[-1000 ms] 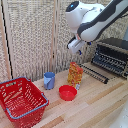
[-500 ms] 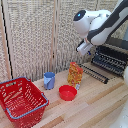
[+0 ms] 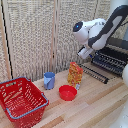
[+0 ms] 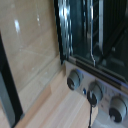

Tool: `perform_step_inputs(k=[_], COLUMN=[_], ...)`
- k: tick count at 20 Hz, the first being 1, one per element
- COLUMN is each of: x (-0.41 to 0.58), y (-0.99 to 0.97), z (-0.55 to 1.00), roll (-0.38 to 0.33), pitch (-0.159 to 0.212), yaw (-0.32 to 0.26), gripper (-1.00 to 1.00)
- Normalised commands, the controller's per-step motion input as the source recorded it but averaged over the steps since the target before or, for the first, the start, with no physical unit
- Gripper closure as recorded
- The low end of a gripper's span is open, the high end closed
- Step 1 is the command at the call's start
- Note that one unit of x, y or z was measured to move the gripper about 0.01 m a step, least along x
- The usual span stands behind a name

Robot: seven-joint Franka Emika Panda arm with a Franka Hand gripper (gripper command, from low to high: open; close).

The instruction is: Kindly position your hand close to the oven tray's handle. Softly yet firmly grasp the handle using your hand. Slowly and with caution, draw the tray out until it is fully stretched out.

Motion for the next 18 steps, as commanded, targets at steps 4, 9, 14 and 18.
perform_step_inputs(k=[4,9,14,18], x=[0.201,0.017,0.0,-0.079], y=[-0.66,-0.67,-0.59,-0.59], z=[-0.28,-0.31,-0.24,-0.1], roll=[-0.004,-0.037,-0.076,-0.043], pitch=[0.005,0.0,0.0,-0.006], yaw=[0.049,0.039,0.032,0.015], gripper=[-1.0,-1.0,-1.0,-1.0])
